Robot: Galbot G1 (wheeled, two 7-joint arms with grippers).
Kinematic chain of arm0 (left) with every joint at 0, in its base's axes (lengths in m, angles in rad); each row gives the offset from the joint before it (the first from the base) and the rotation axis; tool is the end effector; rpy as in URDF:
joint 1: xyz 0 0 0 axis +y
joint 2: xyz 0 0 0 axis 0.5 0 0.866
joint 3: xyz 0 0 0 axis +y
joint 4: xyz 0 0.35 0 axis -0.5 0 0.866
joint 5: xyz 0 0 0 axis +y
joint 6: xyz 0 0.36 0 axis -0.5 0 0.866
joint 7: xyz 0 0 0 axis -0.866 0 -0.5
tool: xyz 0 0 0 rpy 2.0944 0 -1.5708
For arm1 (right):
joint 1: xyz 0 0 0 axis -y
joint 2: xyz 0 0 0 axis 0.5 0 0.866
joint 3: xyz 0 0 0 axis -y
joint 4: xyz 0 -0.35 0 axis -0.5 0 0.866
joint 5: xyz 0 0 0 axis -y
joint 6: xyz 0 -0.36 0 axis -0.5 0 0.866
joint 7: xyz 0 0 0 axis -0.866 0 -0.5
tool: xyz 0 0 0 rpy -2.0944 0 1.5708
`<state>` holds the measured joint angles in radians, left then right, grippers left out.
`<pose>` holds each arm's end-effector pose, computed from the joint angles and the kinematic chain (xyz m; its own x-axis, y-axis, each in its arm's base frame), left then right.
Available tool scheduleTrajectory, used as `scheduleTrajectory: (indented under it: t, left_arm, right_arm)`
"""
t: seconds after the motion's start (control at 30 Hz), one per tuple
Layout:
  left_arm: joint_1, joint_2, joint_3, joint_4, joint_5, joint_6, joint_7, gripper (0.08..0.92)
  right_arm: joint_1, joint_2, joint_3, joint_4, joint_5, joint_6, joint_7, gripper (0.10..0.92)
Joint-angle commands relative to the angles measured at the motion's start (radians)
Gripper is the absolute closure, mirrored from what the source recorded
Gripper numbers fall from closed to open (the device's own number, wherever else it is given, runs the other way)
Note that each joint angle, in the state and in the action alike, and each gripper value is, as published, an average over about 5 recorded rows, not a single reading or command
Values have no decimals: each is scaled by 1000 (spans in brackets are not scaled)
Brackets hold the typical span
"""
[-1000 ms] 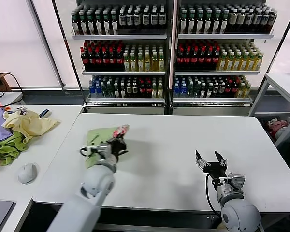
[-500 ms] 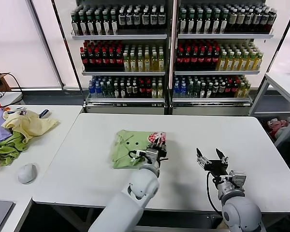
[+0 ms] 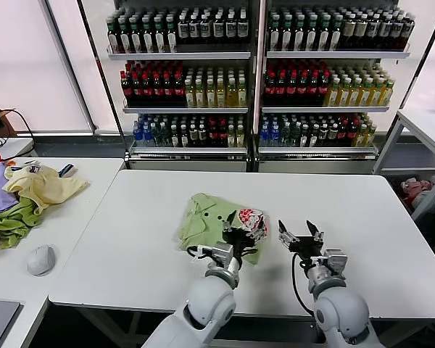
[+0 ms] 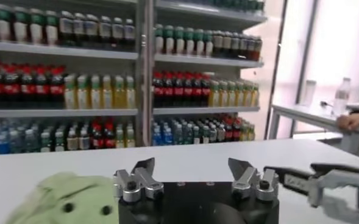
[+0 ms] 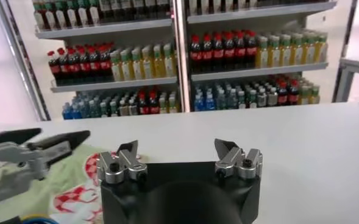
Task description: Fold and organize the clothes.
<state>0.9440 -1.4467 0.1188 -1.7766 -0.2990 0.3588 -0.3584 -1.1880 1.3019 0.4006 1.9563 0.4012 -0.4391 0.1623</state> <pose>0.3116 -0.1753 -0.2698 -0.9218 0.3432 0.1802 0.3356 0.9392 -0.0723 0.2972 -0.0176 -0.2621 -0.9615 -0.1109 0.2515 -0.0863 0.9905 0.1069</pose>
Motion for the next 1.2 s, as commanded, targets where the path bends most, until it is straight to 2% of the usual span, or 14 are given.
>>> scheduleTrajectory:
  t: [0.03,0.2,0.37,0.57,0.77,1.07,1.2]
  left_arm:
    - [151,84,-156,-198,-33,-47,5,188]
    - [164,135,-233,-192,11,-84,-1,177]
    - [177,190,-259,-191,32,-107,-13,177]
    - [194,192,-258,-192,41,-117,-20,177]
    - [193,194,-252,-192,43,-116,-21,177]
    - [190,204,-244,-188,42,-111,-21,177]
    - [189,200,-236,-185,44,-108,-20,177]
  right_arm:
    - [165,117,-180,-208,-5,-11,80,203]
    - [247,190,-221,-356,-43,-19,162,203]
    - [291,241,-221,-435,-53,-41,250,203]
    - [320,265,-205,-485,-50,-54,313,222]
    - [328,249,-194,-485,-97,-41,273,361]
    - [419,87,-159,-555,-276,-9,68,620]
    - [474,17,-144,-626,-432,83,-27,741]
